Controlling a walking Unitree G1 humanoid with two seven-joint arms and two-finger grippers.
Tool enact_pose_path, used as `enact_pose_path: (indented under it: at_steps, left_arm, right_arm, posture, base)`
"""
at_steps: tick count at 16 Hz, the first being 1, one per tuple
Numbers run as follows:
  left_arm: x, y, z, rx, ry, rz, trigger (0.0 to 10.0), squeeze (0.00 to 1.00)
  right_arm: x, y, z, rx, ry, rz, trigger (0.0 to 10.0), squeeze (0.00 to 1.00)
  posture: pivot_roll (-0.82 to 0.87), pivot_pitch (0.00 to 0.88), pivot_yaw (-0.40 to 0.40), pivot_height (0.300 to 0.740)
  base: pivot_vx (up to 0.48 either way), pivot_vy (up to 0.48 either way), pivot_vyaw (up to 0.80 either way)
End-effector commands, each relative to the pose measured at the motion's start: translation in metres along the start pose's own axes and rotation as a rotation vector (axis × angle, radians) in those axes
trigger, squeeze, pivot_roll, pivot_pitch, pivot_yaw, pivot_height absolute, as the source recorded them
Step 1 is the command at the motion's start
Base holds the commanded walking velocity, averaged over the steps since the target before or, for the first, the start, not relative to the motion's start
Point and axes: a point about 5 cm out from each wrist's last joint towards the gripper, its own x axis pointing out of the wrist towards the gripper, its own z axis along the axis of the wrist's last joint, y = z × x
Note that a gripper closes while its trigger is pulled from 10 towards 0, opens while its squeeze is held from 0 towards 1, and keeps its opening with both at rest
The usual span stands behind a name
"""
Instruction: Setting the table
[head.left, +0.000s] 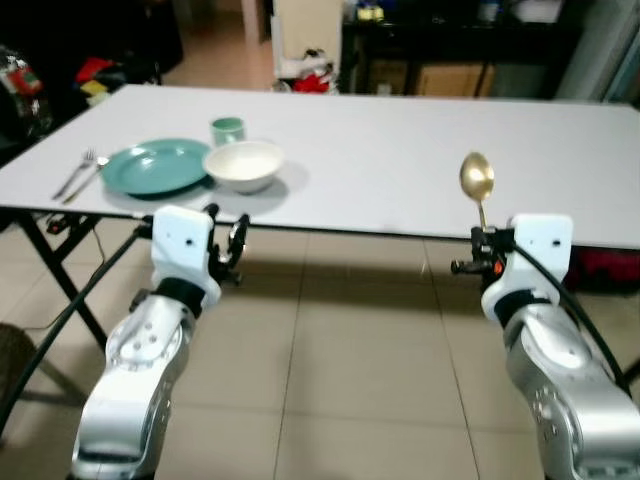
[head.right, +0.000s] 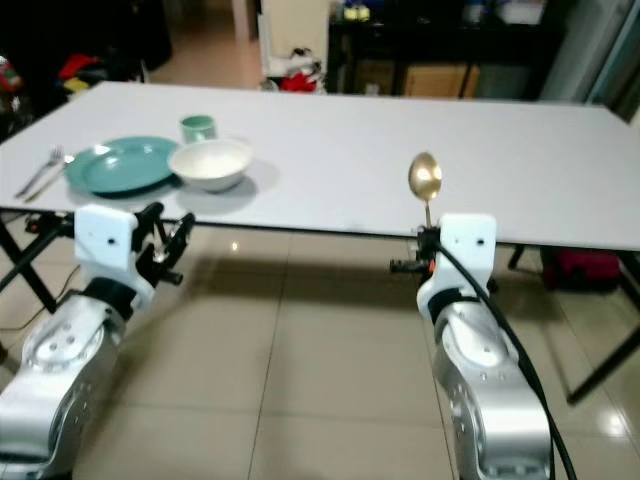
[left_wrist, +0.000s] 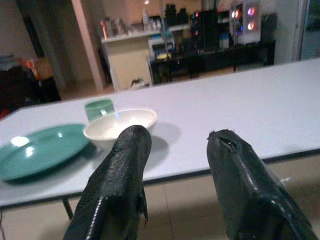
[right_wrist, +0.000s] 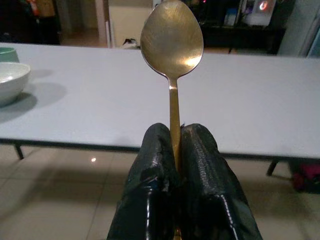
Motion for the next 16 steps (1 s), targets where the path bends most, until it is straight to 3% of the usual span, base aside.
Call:
enact_pose_path:
  at_steps: [1,5,8,13,16]
  left_arm:
    - [0.0017,0.0060,0.0019,0.008,0.004,0.025,10.0,0.00]
    - [0.0011,0.0076,-0.0043,0.039,0.026,0.026,10.0,0.00]
    - [0.0010,0.0052,-0.0057,0.008,0.027,0.003,10.0,0.00]
    - [0.0006,0.0023,-0.0070,-0.003,0.030,-0.014,10.0,0.00]
    - [-0.0002,0.0018,-0.0074,-0.004,0.032,-0.018,10.0,0.00]
  right_arm:
    - [0.0019,0.0005,0.0037,0.003,-0.009,0.004,10.0,0.00]
    - [0.0048,-0.0020,0.0057,-0.062,-0.018,-0.008,10.0,0.00]
    - [0.0076,0.0002,0.0028,-0.084,0.006,0.023,10.0,0.00]
    - [0.0105,-0.0025,0.0016,-0.101,0.019,0.026,10.0,0.00]
    - [0.0106,-0.0041,-0.0006,-0.113,0.027,0.031,10.0,0.00]
  posture:
    - [-0.06,0.000,0.034,0.740]
    - [-0.06,0.000,0.032,0.740]
    - [-0.06,0.000,0.031,0.740]
    - [-0.06,0.000,0.029,0.740]
    - [-0.06,0.000,0.029,0.740]
  base:
    - [0.000,0.000,0.00]
    - [0.127,0.000,0.00]
    - [0.349,0.000,0.00]
    - [0.377,0.000,-0.80]
    - [0.390,0.000,0.00]
